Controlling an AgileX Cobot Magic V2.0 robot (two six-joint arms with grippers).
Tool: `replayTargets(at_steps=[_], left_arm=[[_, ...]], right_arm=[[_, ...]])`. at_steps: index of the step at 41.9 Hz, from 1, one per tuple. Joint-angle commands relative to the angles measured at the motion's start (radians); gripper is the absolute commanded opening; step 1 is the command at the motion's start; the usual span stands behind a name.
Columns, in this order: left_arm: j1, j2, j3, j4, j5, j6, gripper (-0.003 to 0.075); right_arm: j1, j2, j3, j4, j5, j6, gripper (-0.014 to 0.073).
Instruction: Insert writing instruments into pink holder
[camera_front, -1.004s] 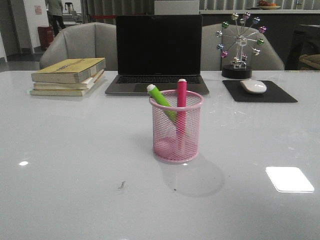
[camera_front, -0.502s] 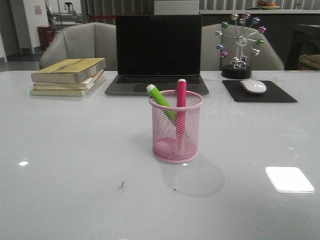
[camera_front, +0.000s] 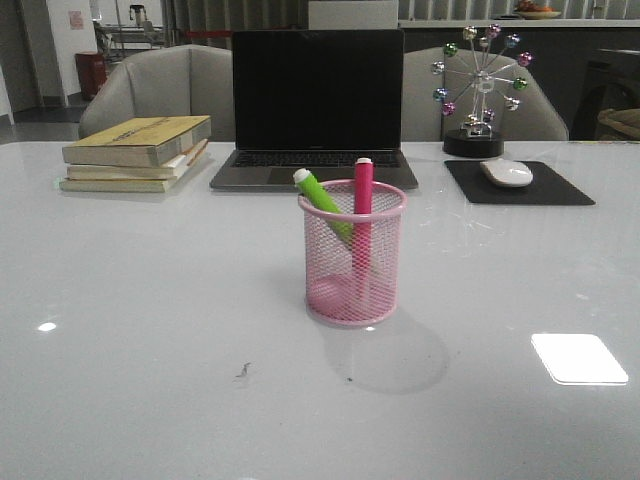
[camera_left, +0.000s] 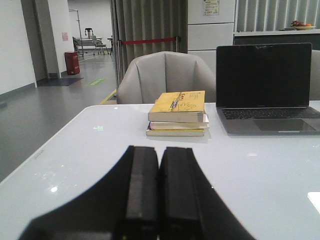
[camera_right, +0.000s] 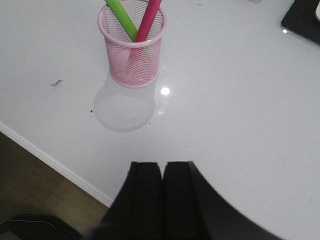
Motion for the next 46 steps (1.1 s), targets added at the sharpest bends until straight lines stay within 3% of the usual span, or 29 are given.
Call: replayTargets(at_steps=[1,21,26,34,46], left_arm=[[-0.006,-0.021,0.005,-0.011,-0.088,-0.009,0.0091],[-0.006,-0.021,0.005,-0.011,-0.088,-0.009,0.0091],[-0.004,-0.021,0.005,-0.011,-0.088,-0.009,0.0091],[-0.004,-0.021,0.005,-0.011,-0.088,-0.009,0.0091],[-0.004,-0.021,0.005,-0.011,-0.088,-0.009,0.0091]], right_arm=[[-0.001,0.003,-0.028,-0.013,-0.066,-0.001,0.0057],[-0.008,-0.017,-0.019,-0.019,-0.067,-0.002,0.0057],[-0.107,-0.088,0.035,-0.042,-0.14,-0.008,0.0057],[-0.316,-0.298,0.225,-0.041,-0.39,-0.008,0.0057],[-0.489,-0.623,0.531,0.001,-0.613,-0.007,0.0057]])
